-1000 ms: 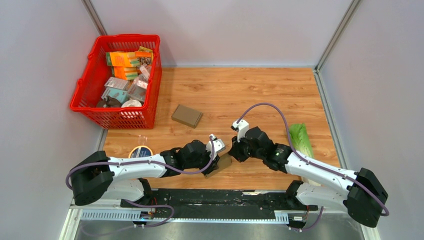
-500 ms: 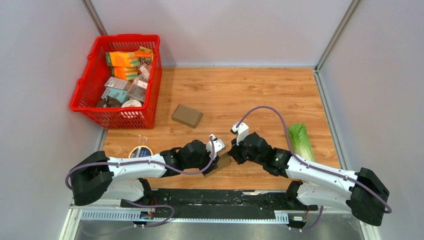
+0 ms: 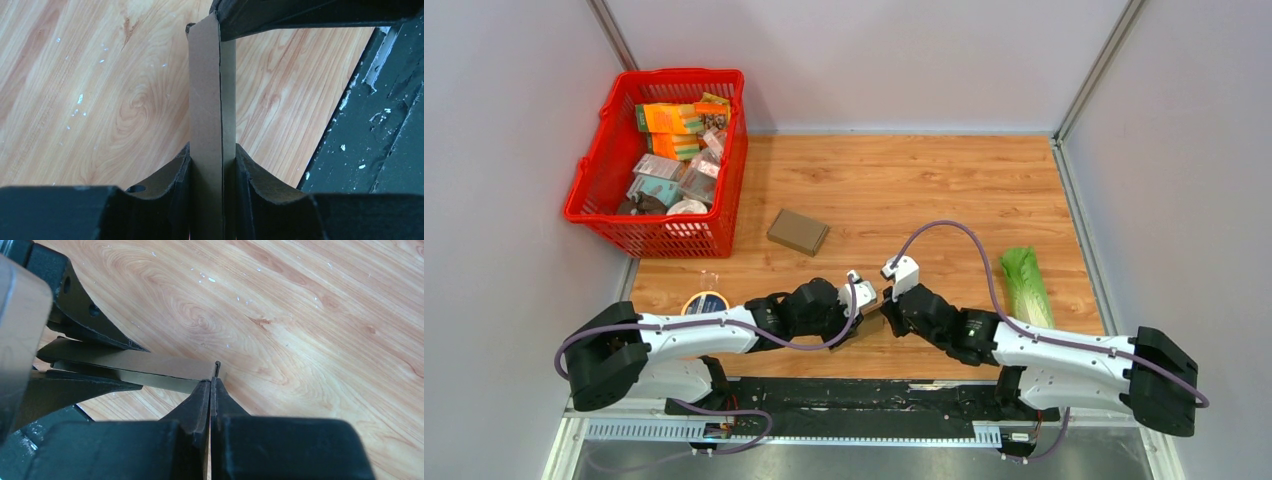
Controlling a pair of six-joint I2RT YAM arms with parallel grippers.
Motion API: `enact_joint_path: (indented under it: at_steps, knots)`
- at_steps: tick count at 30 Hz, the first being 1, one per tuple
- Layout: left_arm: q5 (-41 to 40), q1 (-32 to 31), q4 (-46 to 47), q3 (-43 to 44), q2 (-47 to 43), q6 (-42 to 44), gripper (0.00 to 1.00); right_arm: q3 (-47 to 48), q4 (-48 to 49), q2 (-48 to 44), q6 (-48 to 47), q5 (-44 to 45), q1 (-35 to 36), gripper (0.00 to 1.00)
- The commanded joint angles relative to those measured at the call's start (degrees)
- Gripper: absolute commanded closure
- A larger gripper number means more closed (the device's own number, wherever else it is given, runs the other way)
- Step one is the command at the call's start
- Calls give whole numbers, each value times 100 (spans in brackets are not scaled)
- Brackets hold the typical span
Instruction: Fold the paper box
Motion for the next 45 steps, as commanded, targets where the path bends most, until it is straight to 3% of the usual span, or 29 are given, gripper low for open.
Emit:
enact_joint_path:
  at_steps: [1, 7, 10, 18, 22, 26, 29, 32, 38, 45]
  knots:
    - [328, -36, -312, 169, 58, 347, 76, -49, -594, 213, 229, 659, 292, 100]
    - [390, -28, -391, 125, 120, 444, 77, -945, 977, -69, 54, 439, 336, 100]
    - [452, -28, -295, 63, 164, 427, 78, -665, 795, 54, 1, 457, 336, 100]
    - [364, -28, -242, -51, 6, 347, 78, -128, -1013, -1138, 1064, 274, 284, 50]
    - [364, -19, -251, -33, -12, 347, 78, 126, -1665, -1606, 1660, -43, 30, 41]
    - [381, -28, -242, 10, 41, 330, 78, 521, -1903, -1494, 2652, -1053, -620, 41]
    - [408, -19, -216, 19, 67, 304, 78, 786, -1878, -1090, 2743, -2491, -1490, 42]
    - [416, -28, -189, 28, 93, 295, 78, 751, -1440, -730, 2691, -3135, -2027, 51]
    - [434, -28, -180, 28, 120, 268, 78, 891, -1174, -8, 2304, -3682, -2151, 60]
    - [452, -28, -189, 54, 111, 260, 78, 918, -1043, 195, 2251, -3674, -2160, 65]
